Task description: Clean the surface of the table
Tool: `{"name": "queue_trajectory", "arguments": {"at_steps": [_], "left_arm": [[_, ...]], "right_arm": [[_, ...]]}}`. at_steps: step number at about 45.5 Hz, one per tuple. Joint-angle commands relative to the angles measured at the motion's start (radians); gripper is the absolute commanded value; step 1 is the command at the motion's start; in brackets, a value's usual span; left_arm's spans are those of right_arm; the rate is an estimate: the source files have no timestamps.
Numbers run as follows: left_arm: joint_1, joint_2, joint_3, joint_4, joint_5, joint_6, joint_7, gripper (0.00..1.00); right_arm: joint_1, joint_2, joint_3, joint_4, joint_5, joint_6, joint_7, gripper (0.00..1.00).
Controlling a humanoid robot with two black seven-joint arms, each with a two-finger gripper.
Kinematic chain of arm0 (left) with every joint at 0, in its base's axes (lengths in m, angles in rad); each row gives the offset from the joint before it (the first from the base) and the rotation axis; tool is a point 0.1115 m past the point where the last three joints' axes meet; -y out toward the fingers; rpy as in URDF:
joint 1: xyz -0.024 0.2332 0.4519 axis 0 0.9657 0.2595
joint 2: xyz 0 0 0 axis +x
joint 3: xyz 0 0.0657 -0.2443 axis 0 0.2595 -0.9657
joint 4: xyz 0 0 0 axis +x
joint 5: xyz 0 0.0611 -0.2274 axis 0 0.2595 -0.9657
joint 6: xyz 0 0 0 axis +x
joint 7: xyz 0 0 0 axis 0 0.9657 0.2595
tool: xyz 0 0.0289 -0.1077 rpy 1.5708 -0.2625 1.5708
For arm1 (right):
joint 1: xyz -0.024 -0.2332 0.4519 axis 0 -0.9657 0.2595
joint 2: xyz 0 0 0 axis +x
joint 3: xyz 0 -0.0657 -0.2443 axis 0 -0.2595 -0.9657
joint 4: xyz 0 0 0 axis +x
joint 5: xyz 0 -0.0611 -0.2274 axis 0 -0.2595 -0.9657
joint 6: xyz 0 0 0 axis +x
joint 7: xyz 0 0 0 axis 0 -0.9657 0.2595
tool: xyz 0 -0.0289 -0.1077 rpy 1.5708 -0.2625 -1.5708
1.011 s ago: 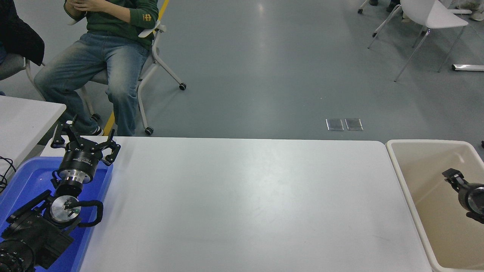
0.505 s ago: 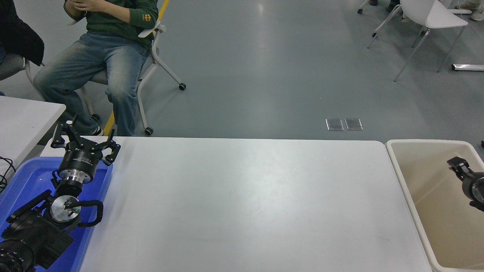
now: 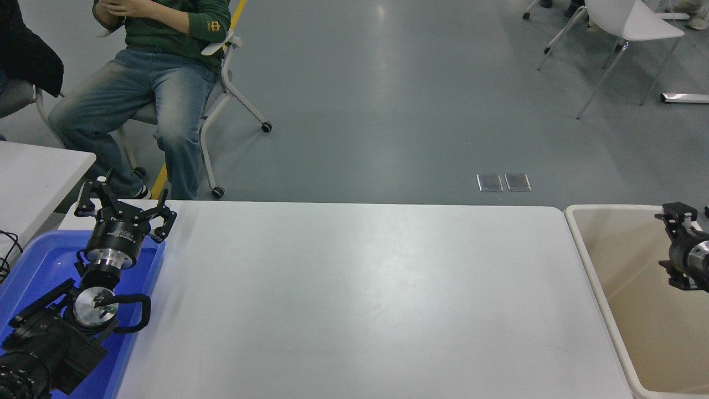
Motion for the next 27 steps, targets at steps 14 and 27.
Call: {"name": "queue_trajectory", "arguments": {"at_steps": [14, 27], "left_arm": [[0.000, 0.000, 0.000, 0.000, 0.000, 0.000, 0.001, 1.00], [0.000, 0.000, 0.000, 0.000, 0.000, 0.000, 0.000, 1.00]], "right_arm": [[-0.120, 0.079, 0.468, 0.328, 0.013, 0.002, 0.037, 1.00], [-0.143, 0.176, 0.468, 0.324, 0.018, 0.010, 0.135, 1.00]]}}
